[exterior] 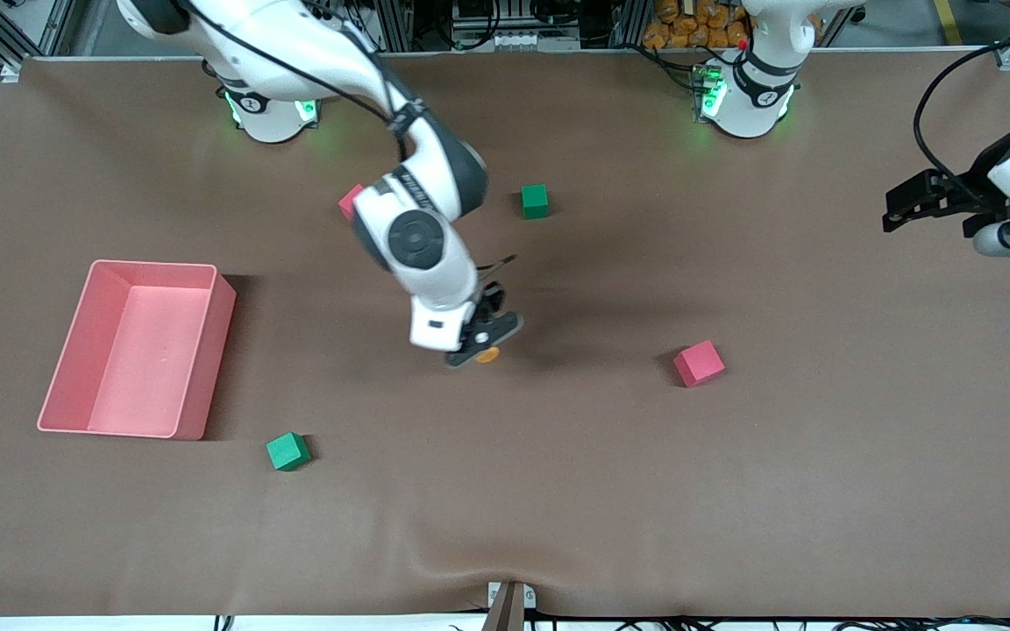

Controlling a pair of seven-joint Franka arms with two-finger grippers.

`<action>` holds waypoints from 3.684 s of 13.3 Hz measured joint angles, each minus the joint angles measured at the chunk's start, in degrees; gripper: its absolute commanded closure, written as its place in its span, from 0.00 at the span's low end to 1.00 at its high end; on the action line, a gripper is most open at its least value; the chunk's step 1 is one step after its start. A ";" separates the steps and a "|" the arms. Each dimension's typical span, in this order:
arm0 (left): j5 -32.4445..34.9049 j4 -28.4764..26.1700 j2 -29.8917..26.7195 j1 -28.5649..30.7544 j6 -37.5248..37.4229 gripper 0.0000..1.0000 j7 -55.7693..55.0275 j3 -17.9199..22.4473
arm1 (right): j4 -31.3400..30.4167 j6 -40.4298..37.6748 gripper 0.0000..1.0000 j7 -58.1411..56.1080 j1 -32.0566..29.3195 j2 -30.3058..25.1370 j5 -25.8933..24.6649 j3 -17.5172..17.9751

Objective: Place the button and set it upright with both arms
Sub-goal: 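Lift the button out of the tray and carry it to mid-table, then set the button down with the right gripper while the left gripper approaches, then retract the right gripper while the left gripper grasps the button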

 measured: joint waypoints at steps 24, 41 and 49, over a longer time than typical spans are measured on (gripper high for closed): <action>0.00 1.88 20.92 -14.03 14.15 0.00 -17.28 -0.43 | 2.20 -14.43 0.00 17.26 -11.63 -11.42 -0.14 -2.67; -6.18 9.22 43.46 -35.05 24.17 0.04 -25.96 0.04 | -4.90 -35.70 0.00 -15.09 -42.25 -33.29 -1.22 -2.00; -6.14 9.29 45.12 -35.48 24.18 0.18 -20.45 1.28 | 0.98 -51.41 0.00 -15.17 -39.52 -40.43 -4.65 -9.37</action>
